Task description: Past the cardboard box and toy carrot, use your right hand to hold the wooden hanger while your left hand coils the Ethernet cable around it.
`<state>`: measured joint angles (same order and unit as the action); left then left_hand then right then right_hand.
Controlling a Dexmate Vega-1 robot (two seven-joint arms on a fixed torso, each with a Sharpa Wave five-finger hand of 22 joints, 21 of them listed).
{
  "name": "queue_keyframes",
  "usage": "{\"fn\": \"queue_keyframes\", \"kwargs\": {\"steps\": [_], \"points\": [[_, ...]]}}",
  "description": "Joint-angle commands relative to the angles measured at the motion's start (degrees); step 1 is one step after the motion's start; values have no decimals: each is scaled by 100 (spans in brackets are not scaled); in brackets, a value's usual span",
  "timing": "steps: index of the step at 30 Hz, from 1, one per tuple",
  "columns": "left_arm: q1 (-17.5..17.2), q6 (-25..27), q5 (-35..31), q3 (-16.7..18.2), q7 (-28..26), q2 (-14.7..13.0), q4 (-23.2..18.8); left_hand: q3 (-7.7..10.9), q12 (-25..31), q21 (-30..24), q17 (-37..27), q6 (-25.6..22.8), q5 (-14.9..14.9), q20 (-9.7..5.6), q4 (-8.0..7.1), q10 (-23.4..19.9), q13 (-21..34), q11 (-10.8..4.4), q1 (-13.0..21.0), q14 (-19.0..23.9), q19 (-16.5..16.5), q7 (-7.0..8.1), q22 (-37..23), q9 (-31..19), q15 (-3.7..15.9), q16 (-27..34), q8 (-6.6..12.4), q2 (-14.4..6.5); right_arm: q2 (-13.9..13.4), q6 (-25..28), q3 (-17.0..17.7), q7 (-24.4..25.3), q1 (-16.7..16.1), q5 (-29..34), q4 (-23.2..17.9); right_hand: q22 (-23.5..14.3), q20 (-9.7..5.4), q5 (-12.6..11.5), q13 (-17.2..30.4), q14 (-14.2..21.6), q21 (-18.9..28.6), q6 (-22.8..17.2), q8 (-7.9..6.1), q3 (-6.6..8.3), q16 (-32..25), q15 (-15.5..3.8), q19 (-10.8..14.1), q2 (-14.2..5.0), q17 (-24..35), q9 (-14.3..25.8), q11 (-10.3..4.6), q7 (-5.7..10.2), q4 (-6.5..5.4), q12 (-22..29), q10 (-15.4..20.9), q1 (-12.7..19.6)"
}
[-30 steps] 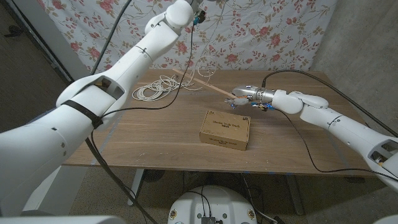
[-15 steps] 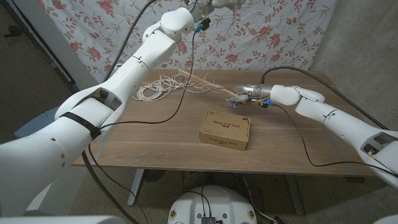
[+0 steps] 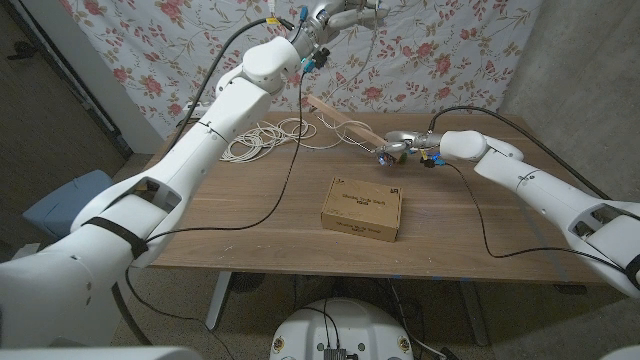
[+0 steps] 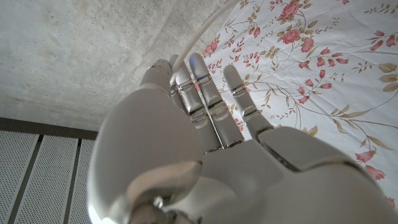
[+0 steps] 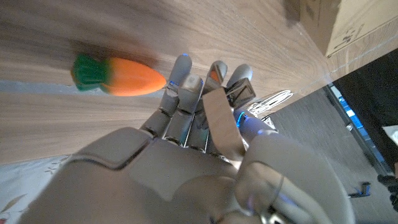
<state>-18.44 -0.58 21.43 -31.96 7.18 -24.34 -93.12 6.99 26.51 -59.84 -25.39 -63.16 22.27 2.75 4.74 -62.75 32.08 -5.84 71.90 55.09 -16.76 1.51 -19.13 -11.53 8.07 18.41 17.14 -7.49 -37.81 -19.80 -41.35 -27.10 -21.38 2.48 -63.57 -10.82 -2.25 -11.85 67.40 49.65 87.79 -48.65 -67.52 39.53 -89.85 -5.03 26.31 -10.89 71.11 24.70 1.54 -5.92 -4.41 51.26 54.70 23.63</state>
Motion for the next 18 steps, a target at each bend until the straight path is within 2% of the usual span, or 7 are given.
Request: {"fn": "queue_keyframes", "kwargs": {"steps": [1, 11, 18], "points": [[-700, -23, 467, 272, -188, -339, -554, -9, -3, -41, -31, -122, 35, 5, -3, -373, 45, -315, 47, 67, 46, -98, 4, -59, 509, -9, 27, -49, 37, 179, 374, 256, -141, -892, 294, -24, 4, 13, 11, 195, 57, -29, 4, 52, -39, -227, 65, -9, 4, 8, 159, -53, 26, 2766, 302, 97], [-1091, 24, 646, 373, -426, -449, -643, -27, -24, -72, -42, -137, 38, 3, -16, -387, 61, -320, 54, 82, 59, -99, 32, -69, 506, -31, 21, -56, 10, 32, 646, 686, -374, -1278, 208, -31, 10, 30, 99, 215, 81, -36, -3, 58, -42, -233, 58, -3, 6, 4, 145, -64, 50, 2837, 303, 138], [-1408, 192, 689, 438, -755, -541, -768, -38, -45, -91, -49, -156, 39, 4, -21, -391, 59, -313, 61, 86, 67, -94, 48, -76, 509, -46, 23, -55, 74, -642, 862, 980, -547, -1503, 395, -32, -9, 36, 147, 178, 80, -10, -10, 52, -34, -243, 32, 3, 7, 25, 144, -62, 55, 2871, 254, 149]]}}
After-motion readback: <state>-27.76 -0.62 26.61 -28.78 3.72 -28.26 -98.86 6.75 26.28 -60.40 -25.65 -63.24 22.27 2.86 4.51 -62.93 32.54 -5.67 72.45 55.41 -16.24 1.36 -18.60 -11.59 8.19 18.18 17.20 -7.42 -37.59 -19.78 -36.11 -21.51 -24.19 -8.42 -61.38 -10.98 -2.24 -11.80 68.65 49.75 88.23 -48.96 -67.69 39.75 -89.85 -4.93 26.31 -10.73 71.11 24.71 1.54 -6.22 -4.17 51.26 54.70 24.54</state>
